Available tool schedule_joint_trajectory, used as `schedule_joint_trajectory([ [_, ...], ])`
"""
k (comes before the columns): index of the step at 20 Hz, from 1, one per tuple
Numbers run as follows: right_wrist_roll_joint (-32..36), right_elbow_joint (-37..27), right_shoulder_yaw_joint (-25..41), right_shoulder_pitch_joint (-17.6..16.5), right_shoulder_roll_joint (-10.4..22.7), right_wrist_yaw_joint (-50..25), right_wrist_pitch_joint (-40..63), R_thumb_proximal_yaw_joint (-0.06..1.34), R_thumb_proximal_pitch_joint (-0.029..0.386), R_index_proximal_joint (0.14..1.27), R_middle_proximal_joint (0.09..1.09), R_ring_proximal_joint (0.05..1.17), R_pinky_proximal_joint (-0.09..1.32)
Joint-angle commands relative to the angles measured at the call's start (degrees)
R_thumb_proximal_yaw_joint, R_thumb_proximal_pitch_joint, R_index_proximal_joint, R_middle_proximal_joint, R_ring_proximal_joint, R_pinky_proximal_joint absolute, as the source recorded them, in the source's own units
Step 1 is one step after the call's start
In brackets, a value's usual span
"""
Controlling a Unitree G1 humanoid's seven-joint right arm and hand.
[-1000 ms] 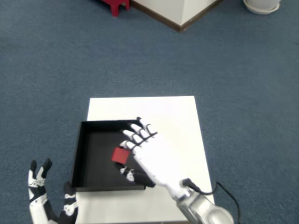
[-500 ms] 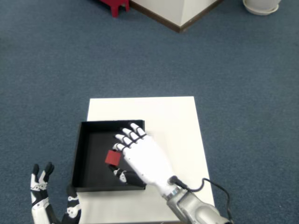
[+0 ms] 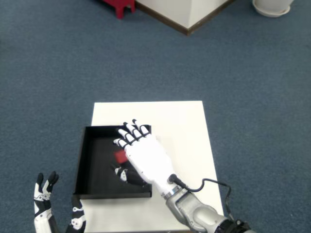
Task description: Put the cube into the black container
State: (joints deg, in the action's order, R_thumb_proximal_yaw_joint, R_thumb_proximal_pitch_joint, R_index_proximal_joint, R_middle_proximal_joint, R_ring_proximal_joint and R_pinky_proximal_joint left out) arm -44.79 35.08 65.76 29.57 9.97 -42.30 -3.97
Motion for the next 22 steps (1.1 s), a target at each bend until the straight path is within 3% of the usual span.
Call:
schedule_joint_trajectory([
  [1,2.29,-2.29,1.11,4.05,-0.10,-3.15,-1.32,0.64,0.105,0.55,0.24,0.18,0.01],
  [7,5.22,-3.46,3.26,4.35,0.29,-8.74,-3.13,0.57,0.105,0.49,0.23,0.18,0.02],
  [12,7.23,-6.86,1.47,-1.67,3.24,-15.27,-1.62,0.53,0.109,0.48,0.24,0.19,0.03],
  [14,10.04,-11.86,-0.62,-6.63,6.37,-20.05,2.18,0.45,0.099,0.47,0.26,0.21,0.05],
  [17,13.93,-19.38,-3.44,-14.90,14.26,-27.07,9.18,0.43,0.101,0.48,0.31,0.27,0.07],
  [20,17.05,-19.63,-5.23,-19.31,21.24,-31.31,16.27,0.44,0.095,0.49,0.31,0.28,0.10],
  [22,20.25,-16.66,-6.24,-22.16,24.13,-35.37,23.66,0.45,0.092,0.50,0.32,0.29,0.14],
])
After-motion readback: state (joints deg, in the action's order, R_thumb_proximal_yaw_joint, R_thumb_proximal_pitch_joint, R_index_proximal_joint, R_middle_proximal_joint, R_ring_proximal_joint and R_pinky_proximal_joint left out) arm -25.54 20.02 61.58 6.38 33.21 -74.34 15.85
